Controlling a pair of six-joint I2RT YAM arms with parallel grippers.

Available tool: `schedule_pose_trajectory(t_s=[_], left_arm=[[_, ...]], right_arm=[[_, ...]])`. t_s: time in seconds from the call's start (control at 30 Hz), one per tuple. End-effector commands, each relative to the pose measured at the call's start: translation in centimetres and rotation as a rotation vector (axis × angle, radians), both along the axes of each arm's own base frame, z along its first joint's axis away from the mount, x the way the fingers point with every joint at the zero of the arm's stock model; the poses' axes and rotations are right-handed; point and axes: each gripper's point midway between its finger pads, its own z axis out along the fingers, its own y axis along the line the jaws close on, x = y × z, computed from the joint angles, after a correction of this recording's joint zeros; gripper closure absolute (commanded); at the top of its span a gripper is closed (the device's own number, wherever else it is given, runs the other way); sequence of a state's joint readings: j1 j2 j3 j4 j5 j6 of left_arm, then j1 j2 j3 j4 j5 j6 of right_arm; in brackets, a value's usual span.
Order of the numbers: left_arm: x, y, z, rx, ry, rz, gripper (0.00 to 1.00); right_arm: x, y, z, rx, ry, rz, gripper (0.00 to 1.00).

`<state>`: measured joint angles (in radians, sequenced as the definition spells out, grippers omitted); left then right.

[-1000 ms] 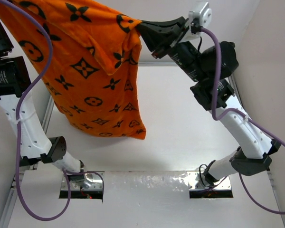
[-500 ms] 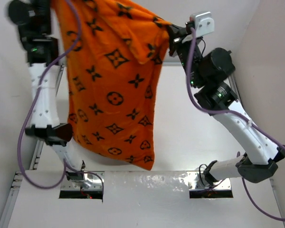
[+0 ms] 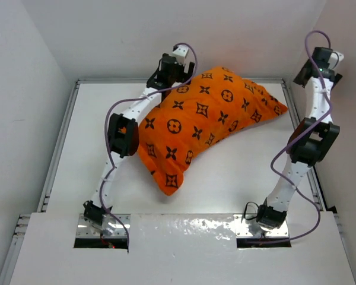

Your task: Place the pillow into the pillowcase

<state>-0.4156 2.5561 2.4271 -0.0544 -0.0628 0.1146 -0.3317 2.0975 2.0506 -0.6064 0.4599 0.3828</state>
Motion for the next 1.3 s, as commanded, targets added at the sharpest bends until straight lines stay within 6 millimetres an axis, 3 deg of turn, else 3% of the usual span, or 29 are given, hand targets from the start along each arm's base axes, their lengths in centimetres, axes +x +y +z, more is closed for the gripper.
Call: schedule_pose_trajectory(t_s=[0.0,0.07,0.1,0.13,0.17,0.2,0.23,0.3,0.47,0.53,0.57,0.6,0.67,0.7,0.73,0.77,0.8,0.83,0.87,0.9,0.93,0.97,1.0,1.03,1.07,1.1,1.13,1.23,1.27], left_arm=[[-2.4,8.6,22.0,-0.163,-0.356,0.131,0.00],[-3.5,10.4,23.5,-0.125,-0.334,0.146,0.00],[-4.0,11.6,23.3,-0.096,-0.296,0.157,0.00],[-4.4,11.9,23.1,-0.065,-0.280,0.147,0.00],[-5.9,12.7,24.8,-0.054,-0.288,0.148,0.00],[-6.5,13.6,25.0,-0.042,-0.277,0.158,0.00],[-7.6,14.4,24.6,-0.020,-0.245,0.161,0.00],[-8.4,16.3,23.5,0.004,-0.185,0.173,0.00],[-11.0,21.7,24.8,0.018,-0.131,0.255,0.00],[-11.9,24.4,22.3,0.051,-0.048,0.324,0.00],[-13.2,26.5,22.6,0.066,-0.039,0.388,0.00],[-13.8,27.3,19.2,0.105,0.048,0.410,0.00],[-16.3,29.8,17.8,0.156,0.092,0.489,0.00],[-17.4,30.5,13.1,0.190,0.196,0.507,0.00],[-19.3,31.9,13.1,0.180,0.201,0.561,0.00],[-20.3,32.3,11.1,0.187,0.242,0.576,0.00],[-22.1,32.8,6.4,0.214,0.343,0.588,0.00],[-23.7,33.4,6.0,0.199,0.348,0.627,0.00],[-25.9,34.0,1.6,0.214,0.449,0.641,0.00],[-27.3,34.2,-0.3,0.191,0.490,0.655,0.02],[-29.0,35.0,-0.7,0.160,0.496,0.688,0.02],[-31.7,35.1,-4.7,0.166,0.586,0.702,0.02],[-33.1,35.0,-5.8,0.158,0.603,0.709,0.03],[-34.3,34.6,-5.2,0.130,0.565,0.701,0.03],[-36.0,34.4,-7.6,0.140,0.585,0.688,0.03],[-36.6,34.5,-7.8,0.157,0.552,0.672,0.03],[-36.7,34.5,-5.6,0.133,0.451,0.676,0.02],[-36.5,34.6,-3.2,0.162,0.272,0.640,0.00],[-36.5,34.6,-3.8,0.171,0.246,0.633,0.00]], right_arm=[[-2.0,2.4,5.6,0.081,-0.049,0.023,0.06],[-1.5,3.9,6.7,0.110,-0.139,0.095,0.06],[-2.9,5.3,6.1,0.131,-0.142,0.127,0.06],[-2.1,6.5,7.0,0.136,-0.208,0.197,0.06],[-2.4,7.3,6.9,0.142,-0.218,0.232,0.07],[-3.0,8.5,5.3,0.162,-0.190,0.265,0.07],[-3.3,9.8,6.8,0.155,-0.225,0.328,0.07],[-3.7,12.4,6.6,0.154,-0.205,0.414,0.07],[-5.4,17.5,10.2,0.090,-0.228,0.582,0.04],[-6.1,19.2,10.2,0.148,-0.246,0.644,0.04],[-7.1,19.7,11.0,0.147,-0.266,0.660,0.04],[-7.9,20.0,9.5,0.169,-0.240,0.667,0.03],[-10.0,20.2,9.9,0.156,-0.266,0.663,0.02],[-11.2,20.3,7.2,0.176,-0.219,0.653,0.01],[-12.5,20.1,8.2,0.140,-0.260,0.636,0.01],[-13.8,20.1,5.1,0.160,-0.206,0.620,0.01],[-14.7,19.9,3.9,0.158,-0.196,0.602,0.01],[-15.3,19.5,3.4,0.150,-0.209,0.569,0.01],[-16.9,19.7,1.1,0.168,-0.186,0.553,0.01],[-17.3,19.9,0.1,0.195,-0.206,0.525,0.01],[-17.9,19.8,-1.0,0.222,-0.213,0.485,0.01],[-19.2,20.0,-4.5,0.272,-0.171,0.438,0.01],[-19.6,20.1,-5.3,0.319,-0.192,0.384,0.01],[-20.3,19.8,-6.6,0.335,-0.172,0.333,0.01],[-21.3,19.6,-8.3,0.352,-0.138,0.282,0.01],[-22.2,19.4,-9.4,0.386,-0.114,0.203,0.01],[-22.8,19.0,-10.0,0.392,-0.101,0.151,0.01],[-24.2,18.1,-11.5,0.360,-0.023,0.101,0.01],[-24.2,18.2,-11.4,0.355,-0.009,0.125,0.01]])
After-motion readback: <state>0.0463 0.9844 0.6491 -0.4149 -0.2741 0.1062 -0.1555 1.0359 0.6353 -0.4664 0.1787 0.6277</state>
